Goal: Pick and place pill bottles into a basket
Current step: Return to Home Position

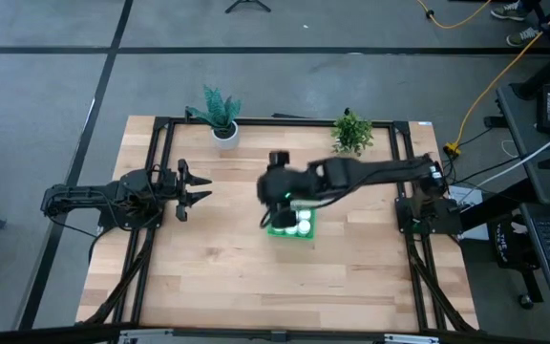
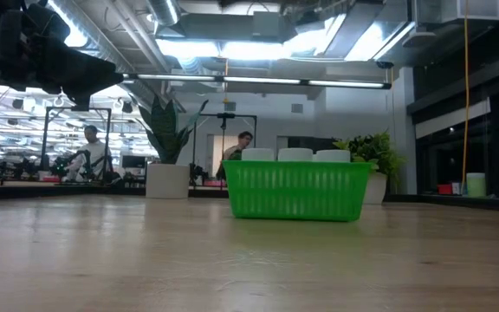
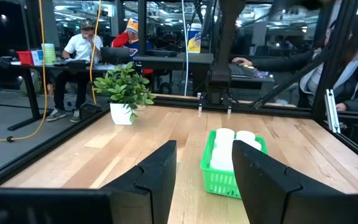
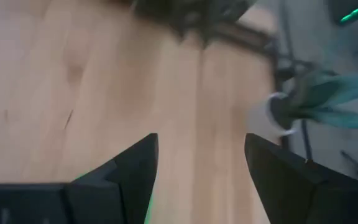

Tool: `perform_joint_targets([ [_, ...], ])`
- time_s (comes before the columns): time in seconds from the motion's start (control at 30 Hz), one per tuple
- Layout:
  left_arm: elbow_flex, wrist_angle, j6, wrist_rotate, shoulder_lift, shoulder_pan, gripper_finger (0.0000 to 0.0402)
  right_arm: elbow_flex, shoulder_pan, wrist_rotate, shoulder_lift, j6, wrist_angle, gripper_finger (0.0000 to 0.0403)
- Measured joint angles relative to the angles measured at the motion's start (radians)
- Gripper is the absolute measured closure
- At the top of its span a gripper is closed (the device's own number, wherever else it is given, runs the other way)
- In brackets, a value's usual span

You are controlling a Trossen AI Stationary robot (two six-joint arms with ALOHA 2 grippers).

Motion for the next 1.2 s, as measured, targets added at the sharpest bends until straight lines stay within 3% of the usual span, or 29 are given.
perform_joint_targets([
  [0.2,0.000,0.000,0.000,0.000,0.000,0.000,0.0252,0.051,0.001,-0.047,-0.119,-0.034,-0.013,0.0162],
  [0.4,0.000,0.000,0.000,0.000,0.000,0.000,0.0252,-0.100,-0.076,-0.116,-0.316,-0.020,-0.015,0.0173],
  [0.6,0.000,0.000,0.000,0.000,0.000,0.000,0.0252,-0.504,-0.177,-0.221,-0.593,0.045,0.191,0.0190],
  [0.87,0.000,0.000,0.000,0.000,0.000,0.000,0.0252,-1.144,-0.245,-0.391,-0.941,0.159,0.776,0.0192],
  [1.0,0.000,0.000,0.000,0.000,0.000,0.000,0.0252,-1.386,-0.248,-0.402,-1.072,0.220,0.994,0.0192],
  [1.2,0.000,0.000,0.000,0.000,0.000,0.000,0.0252,-1.666,-0.248,-0.375,-1.212,0.357,1.175,0.0192],
])
